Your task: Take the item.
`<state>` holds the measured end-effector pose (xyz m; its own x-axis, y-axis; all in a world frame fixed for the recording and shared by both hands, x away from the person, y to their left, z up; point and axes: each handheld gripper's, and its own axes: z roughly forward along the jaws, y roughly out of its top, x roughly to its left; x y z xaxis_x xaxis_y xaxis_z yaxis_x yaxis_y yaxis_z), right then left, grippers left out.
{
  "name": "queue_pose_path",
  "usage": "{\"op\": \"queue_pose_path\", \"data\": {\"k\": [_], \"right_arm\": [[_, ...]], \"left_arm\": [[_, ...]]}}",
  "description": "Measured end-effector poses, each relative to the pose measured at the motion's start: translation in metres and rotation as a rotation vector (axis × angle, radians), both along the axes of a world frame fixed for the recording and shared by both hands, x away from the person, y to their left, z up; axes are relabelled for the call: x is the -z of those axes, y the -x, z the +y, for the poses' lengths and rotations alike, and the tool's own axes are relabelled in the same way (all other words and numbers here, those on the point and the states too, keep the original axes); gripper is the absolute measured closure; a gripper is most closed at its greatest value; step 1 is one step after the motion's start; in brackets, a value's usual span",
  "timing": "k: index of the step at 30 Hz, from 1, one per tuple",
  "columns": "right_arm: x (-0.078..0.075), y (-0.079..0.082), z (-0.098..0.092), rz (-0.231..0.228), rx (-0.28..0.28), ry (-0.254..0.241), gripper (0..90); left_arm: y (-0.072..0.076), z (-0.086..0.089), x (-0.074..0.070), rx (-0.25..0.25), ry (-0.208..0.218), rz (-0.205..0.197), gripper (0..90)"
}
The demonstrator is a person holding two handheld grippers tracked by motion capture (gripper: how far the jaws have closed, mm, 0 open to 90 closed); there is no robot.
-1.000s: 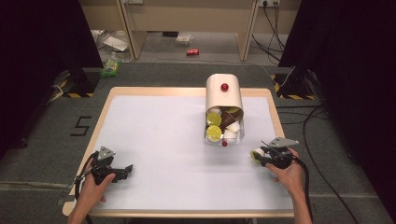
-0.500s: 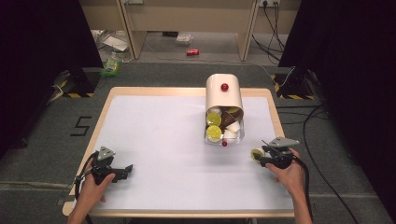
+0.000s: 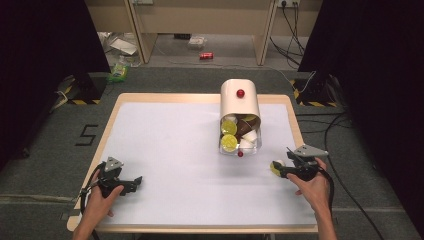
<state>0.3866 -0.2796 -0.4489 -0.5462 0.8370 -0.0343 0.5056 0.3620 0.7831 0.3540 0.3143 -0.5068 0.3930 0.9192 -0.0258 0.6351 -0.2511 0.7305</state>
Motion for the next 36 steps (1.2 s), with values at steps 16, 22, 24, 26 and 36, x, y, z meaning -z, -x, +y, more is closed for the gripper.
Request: {"op": "queue_pose_path", "data": {"k": [16, 22, 24, 26, 36], "right_arm": [[0.001, 0.056, 0.002, -0.004, 0.02, 0.025, 29.6], [0.005, 0.059, 0.003, 0.008, 0.015, 0.028, 29.9], [0.007, 0.06, 0.004, 0.012, 0.013, 0.03, 29.9], [0.008, 0.063, 0.005, 0.019, 0.009, 0.034, 29.9], [0.013, 0.068, 0.011, 0.038, -0.015, 0.048, 29.9]], "left_arm": [[0.0, 0.0, 0.0, 0.001, 0.001, -0.001, 0.0], [0.0, 0.0, 0.0, 0.001, 0.002, 0.0, 0.0], [0.0, 0.0, 0.0, 0.001, 0.001, 0.0, 0.0], [0.0, 0.0, 0.0, 0.001, 0.001, -0.001, 0.0], [0.0, 0.0, 0.0, 0.001, 0.001, 0.0, 0.0]]}}
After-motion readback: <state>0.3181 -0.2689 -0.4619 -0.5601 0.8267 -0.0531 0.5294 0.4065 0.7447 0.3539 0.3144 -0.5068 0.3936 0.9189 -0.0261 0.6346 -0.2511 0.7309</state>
